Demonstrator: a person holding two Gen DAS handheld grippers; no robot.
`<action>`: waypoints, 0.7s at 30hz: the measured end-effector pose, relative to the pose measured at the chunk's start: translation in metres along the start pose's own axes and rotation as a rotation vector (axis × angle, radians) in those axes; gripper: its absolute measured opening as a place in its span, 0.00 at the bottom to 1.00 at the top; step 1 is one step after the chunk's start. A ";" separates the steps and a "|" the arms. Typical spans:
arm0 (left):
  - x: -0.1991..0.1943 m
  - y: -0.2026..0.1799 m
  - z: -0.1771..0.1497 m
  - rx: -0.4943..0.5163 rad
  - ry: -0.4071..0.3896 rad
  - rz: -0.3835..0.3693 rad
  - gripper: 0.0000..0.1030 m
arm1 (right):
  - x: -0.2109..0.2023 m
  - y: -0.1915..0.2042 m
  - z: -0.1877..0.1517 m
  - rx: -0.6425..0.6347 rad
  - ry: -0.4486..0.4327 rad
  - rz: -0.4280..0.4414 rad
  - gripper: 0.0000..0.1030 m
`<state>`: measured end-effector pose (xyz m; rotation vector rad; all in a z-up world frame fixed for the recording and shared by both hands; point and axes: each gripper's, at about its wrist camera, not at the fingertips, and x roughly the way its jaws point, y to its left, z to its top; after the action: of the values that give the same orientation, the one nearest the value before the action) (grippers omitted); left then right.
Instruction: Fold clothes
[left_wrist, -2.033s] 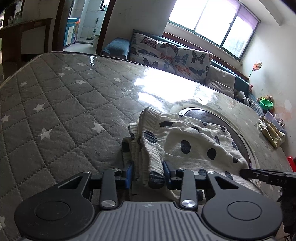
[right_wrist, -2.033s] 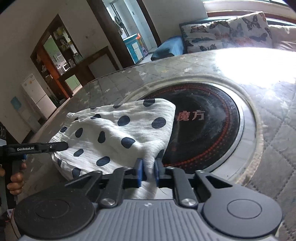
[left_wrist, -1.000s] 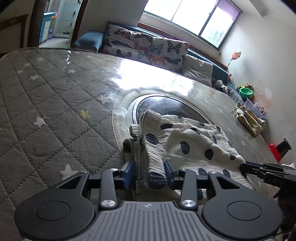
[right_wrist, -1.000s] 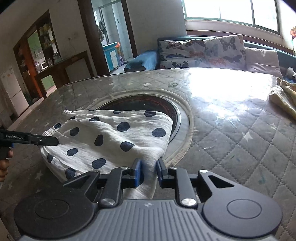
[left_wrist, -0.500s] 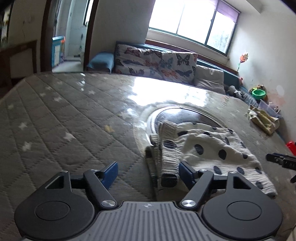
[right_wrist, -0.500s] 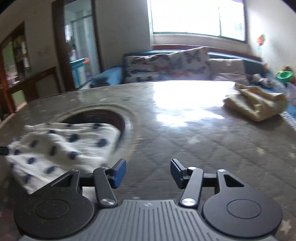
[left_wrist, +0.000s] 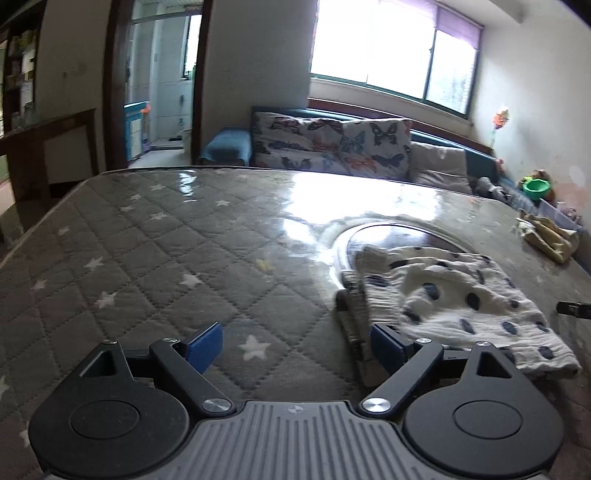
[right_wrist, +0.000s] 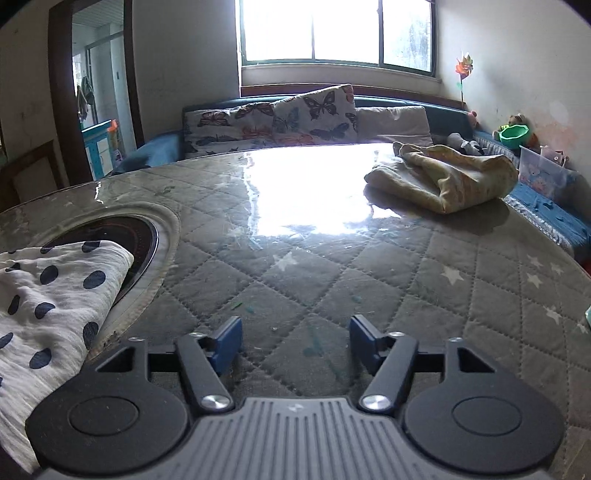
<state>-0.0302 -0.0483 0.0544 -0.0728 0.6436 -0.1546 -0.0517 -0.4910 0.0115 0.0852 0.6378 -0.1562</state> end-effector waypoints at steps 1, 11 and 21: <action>0.001 0.003 0.000 -0.012 0.002 0.009 0.87 | 0.000 0.000 0.000 -0.004 0.000 -0.001 0.68; 0.018 0.030 -0.009 -0.022 0.023 0.167 0.93 | 0.001 0.006 0.000 -0.013 0.016 -0.025 0.91; 0.036 0.041 -0.012 -0.045 0.047 0.220 1.00 | 0.003 0.004 0.000 -0.001 0.031 -0.031 1.00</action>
<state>-0.0042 -0.0142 0.0191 -0.0417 0.6972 0.0705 -0.0486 -0.4876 0.0092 0.0768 0.6706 -0.1845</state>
